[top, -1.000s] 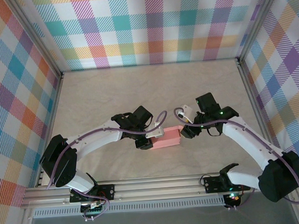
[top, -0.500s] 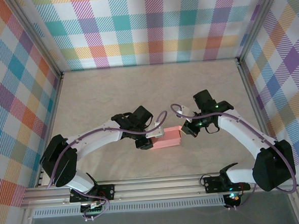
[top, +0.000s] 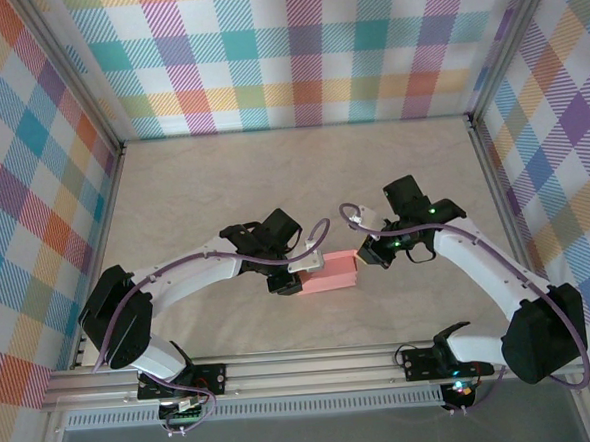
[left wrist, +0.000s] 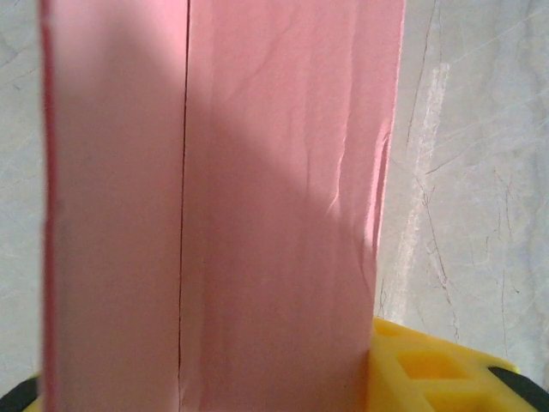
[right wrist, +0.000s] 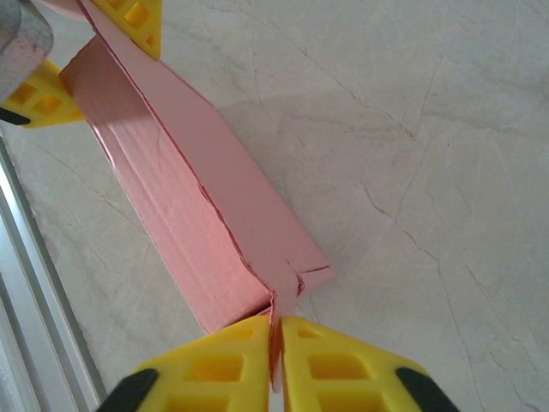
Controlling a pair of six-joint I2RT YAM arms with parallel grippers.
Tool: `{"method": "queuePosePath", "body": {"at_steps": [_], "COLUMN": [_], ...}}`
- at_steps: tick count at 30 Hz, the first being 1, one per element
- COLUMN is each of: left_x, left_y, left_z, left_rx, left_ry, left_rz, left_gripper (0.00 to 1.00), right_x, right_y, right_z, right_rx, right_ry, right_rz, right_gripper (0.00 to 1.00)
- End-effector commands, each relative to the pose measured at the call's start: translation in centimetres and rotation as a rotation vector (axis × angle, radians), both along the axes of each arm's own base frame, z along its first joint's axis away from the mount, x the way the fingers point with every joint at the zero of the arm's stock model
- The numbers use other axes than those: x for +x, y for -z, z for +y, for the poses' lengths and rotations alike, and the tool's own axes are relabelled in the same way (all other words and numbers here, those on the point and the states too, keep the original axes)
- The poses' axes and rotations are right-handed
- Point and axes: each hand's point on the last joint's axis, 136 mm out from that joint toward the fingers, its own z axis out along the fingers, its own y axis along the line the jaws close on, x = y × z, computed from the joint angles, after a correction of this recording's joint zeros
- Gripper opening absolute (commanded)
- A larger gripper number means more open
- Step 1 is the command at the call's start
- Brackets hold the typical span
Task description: Fold the paper box
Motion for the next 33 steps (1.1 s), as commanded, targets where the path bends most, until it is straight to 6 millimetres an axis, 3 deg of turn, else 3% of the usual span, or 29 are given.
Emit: {"method": "queuePosePath", "body": {"at_steps": [1, 10, 17, 24, 33], "left_x": [-0.4, -0.1, 0.4, 0.8, 1.3], "left_y": [0.5, 0.3, 0.4, 0.2, 1.0], "left_z": [0.1, -0.2, -0.5, -0.8, -0.6], "left_rx": [0.007, -0.008, -0.003, -0.014, 0.021], "left_ry": [0.009, -0.012, -0.038, -0.047, -0.09], "left_rz": [0.035, 0.03, 0.04, 0.028, 0.038], "left_gripper": [0.44, 0.43, 0.43, 0.41, 0.41], "right_x": [-0.1, 0.3, 3.6, 3.7, 3.6], "right_y": [-0.4, -0.8, -1.1, -2.5, -1.4], "right_z": [0.4, 0.5, -0.2, 0.3, 0.2], "right_rx": [0.02, 0.029, 0.002, 0.1, 0.102], "right_ry": [-0.012, 0.038, 0.303, 0.46, 0.662], "right_rz": [0.012, 0.029, -0.082, -0.134, -0.101], "right_gripper": [0.03, 0.0, 0.0, 0.0, 0.0]}}
